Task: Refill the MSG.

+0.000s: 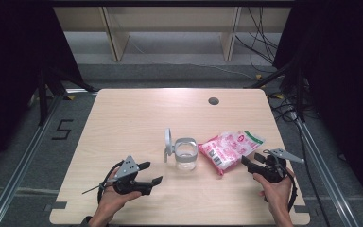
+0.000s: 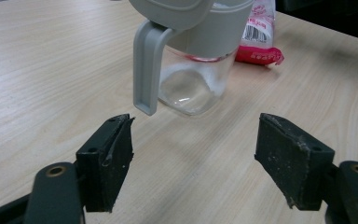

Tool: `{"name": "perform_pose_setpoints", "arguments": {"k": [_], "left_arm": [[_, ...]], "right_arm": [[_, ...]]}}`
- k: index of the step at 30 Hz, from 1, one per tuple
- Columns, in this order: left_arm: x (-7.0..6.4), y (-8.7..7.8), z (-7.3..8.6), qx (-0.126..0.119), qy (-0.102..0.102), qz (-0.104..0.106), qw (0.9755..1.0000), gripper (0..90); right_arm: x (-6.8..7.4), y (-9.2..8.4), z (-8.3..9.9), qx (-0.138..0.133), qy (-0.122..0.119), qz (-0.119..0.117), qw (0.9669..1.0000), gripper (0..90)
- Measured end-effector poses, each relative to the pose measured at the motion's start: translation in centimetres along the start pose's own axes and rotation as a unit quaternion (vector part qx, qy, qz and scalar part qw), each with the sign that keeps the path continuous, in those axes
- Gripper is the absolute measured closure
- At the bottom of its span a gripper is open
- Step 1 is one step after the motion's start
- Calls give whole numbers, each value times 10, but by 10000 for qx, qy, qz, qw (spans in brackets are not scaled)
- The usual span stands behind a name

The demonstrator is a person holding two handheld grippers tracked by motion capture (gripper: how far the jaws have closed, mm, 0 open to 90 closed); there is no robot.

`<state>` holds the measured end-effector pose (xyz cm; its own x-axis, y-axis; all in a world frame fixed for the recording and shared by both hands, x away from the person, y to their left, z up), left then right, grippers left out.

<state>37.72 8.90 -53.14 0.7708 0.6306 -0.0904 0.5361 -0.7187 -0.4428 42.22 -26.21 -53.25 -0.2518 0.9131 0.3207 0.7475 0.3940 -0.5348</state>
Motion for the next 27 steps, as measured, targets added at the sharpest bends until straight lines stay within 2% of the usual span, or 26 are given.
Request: {"name": "perform_pose_setpoints", "arguments": {"k": [1,2,3,4,6,7,8,9,10,11,12,13,14,15,16,17,18,19,20,21,22,23,24,25,26,27], "left_arm": [[0,1,-1,-15,85,33,10000,268],[-2,2,-1,-31,-70,3,10000,268],[-1,2,0,21,21,18,10000,268],[-2,2,0,12,-6,29,10000,268],[-1,2,1,44,41,4,10000,268],[-1,2,2,53,73,10,10000,267],[-1,3,2,50,130,39,9999,268],[-1,3,2,39,112,43,9999,268],[-1,3,2,39,112,42,9999,268],[-2,4,2,8,10,41,10000,268],[-2,4,3,62,-6,12,10000,268],[-1,4,3,88,24,-12,10000,268],[-2,5,3,66,-1,11,10000,268],[-1,4,4,96,17,-2,10000,268],[-3,5,4,61,-35,44,10000,268],[-3,6,4,69,-32,41,10000,268],[-3,5,4,78,14,52,10000,268],[-3,6,4,75,-12,54,10000,268],[-4,6,4,76,-33,49,10000,268],[-3,6,4,57,-5,57,10000,268],[-3,5,3,69,37,60,10000,268],[-3,5,4,63,-39,30,10000,268],[-2,5,4,59,-4,26,10000,268],[0,4,5,136,51,-21,9999,268],[-2,5,4,70,-16,17,10000,268],[-2,5,4,67,-9,13,10000,268]], "right_arm": [[-5,2,-1,-45,-267,-9,9996,363],[-1,3,-1,-54,-88,-76,9999,362],[-6,5,0,-7,-268,-14,9996,362],[-2,6,1,34,16,-97,9999,361],[-4,10,0,-3,52,-74,10000,362],[-9,13,-2,-75,-187,-75,9998,361],[-9,14,-2,26,-112,-52,9999,360],[-8,16,-3,-38,-83,-121,9999,360],[-6,16,-1,66,40,-117,9999,360],[-5,16,-2,60,155,-63,9998,359],[-7,17,-4,19,-13,-72,10000,359],[-4,18,-4,51,144,-109,9998,359],[-9,19,-6,28,-54,-47,10000,359],[-10,22,-7,-44,-10,-4,10000,359],[-11,23,-8,16,-9,-54,10000,359],[-8,26,-8,-26,226,-74,9997,358],[-13,28,-8,43,-32,-26,10000,358],[-13,32,-10,-50,-15,-22,10000,358],[-12,33,-10,8,11,-64,10000,357],[-13,35,-10,51,8,9,10000,357],[-13,38,-11,-2,42,-47,10000,355],[-9,38,-8,148,304,12,9994,351],[-14,40,-10,99,79,42,9999,352],[-4,40,-7,256,704,29,9972,352],[-15,45,-11,32,69,34,10000,352],[-12,46,-10,82,262,5,9996,351]]}}
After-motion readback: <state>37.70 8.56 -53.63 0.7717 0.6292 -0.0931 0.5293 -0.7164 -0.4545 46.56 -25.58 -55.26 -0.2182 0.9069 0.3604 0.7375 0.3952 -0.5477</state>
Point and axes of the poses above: each handheld gripper's, and its own axes: y roughly forward along the jaws, z roughly out of its underside, x roughly to its left, the point moved 9 cm from there along y, roughly forward along the jaws, and after that the axes turned 2 degrees about y, right-handed, at the moved point
